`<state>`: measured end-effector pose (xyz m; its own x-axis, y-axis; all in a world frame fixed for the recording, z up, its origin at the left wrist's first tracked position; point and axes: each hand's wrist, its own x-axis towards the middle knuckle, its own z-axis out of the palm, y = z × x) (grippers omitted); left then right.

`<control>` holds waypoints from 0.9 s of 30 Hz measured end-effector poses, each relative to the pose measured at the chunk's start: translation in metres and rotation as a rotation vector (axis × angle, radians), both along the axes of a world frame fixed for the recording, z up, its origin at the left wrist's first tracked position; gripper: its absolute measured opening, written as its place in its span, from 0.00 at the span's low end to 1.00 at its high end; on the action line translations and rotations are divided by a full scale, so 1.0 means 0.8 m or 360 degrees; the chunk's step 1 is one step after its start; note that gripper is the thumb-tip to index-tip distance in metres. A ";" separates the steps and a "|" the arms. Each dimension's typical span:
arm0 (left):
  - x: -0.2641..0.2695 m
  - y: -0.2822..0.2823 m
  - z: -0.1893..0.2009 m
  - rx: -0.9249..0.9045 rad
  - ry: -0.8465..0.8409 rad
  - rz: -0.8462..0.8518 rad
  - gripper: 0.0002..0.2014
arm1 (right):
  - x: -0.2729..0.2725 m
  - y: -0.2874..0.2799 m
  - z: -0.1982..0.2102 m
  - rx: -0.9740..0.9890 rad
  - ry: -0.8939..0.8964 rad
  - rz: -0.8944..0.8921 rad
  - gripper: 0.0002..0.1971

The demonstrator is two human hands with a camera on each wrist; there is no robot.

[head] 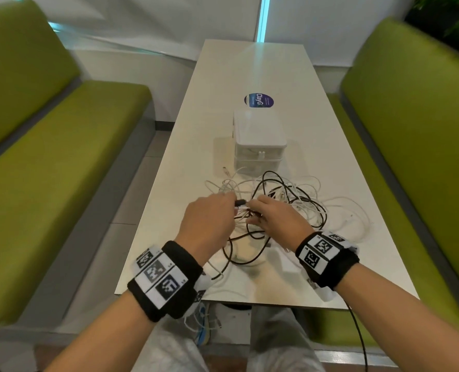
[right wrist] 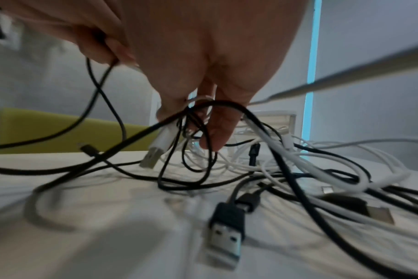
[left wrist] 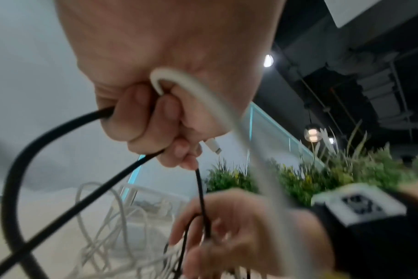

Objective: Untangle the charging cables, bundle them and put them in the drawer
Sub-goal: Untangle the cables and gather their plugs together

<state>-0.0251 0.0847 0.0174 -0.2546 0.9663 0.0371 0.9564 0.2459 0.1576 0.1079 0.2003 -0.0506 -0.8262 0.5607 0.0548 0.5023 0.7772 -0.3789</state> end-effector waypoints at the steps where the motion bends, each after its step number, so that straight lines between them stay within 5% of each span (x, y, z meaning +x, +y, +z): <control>1: -0.003 -0.003 0.007 0.0065 -0.0065 0.0015 0.11 | 0.002 0.005 0.000 -0.0069 0.0004 -0.0052 0.12; 12: -0.022 -0.032 0.044 0.0527 -0.0422 0.0161 0.12 | 0.009 0.026 -0.008 -0.0364 0.0107 -0.0294 0.06; 20: -0.038 -0.031 0.033 0.0474 -0.0430 0.0276 0.12 | 0.013 0.030 -0.007 -0.0562 0.0190 -0.0257 0.10; 27: -0.038 -0.033 0.026 0.0560 -0.0438 0.0364 0.12 | 0.020 0.041 -0.002 -0.0910 0.0040 -0.0320 0.27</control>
